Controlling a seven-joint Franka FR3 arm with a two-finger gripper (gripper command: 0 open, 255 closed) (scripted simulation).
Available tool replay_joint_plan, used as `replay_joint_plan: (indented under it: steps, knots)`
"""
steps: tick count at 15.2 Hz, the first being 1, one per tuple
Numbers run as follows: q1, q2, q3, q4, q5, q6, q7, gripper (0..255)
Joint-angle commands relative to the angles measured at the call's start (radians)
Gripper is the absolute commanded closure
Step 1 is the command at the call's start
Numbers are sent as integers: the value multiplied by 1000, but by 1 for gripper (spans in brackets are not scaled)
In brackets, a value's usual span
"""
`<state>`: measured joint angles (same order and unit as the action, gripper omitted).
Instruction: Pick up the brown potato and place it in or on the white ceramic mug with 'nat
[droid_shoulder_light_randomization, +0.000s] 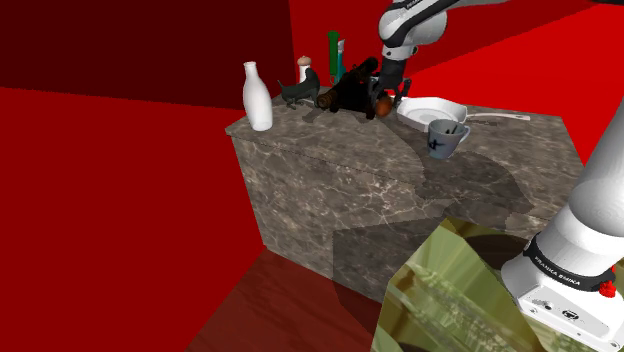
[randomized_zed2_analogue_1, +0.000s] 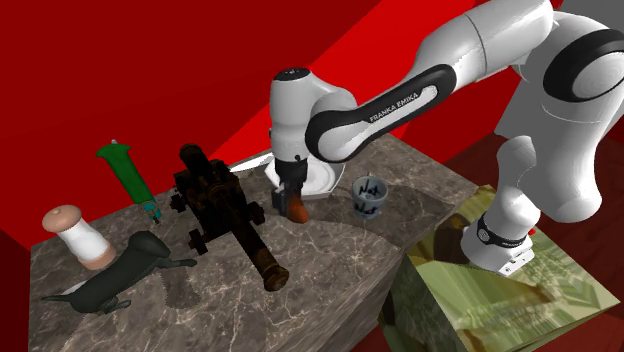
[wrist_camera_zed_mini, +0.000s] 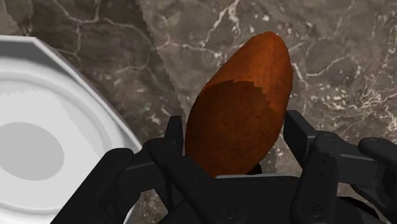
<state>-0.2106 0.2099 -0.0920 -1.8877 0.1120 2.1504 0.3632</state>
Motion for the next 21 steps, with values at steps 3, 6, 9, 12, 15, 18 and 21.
replay_joint_plan:
  steps: [3, 6, 9, 12, 15, 18, 21]
  knots:
    - [0, -20, -1, 32, -5, -52, 6, 255]
    - [0, -32, -2, 57, -9, -89, 11, 255]
    - [0, -42, -3, 84, -11, -126, 14, 255]
    - [0, -51, -3, 114, -14, -164, 18, 255]
    - [0, -57, -4, 145, -16, -202, 22, 255]
    - [0, -61, -4, 173, -18, -234, 24, 255]
    - [-11, -176, -15, 30, -26, -206, 1, 255]
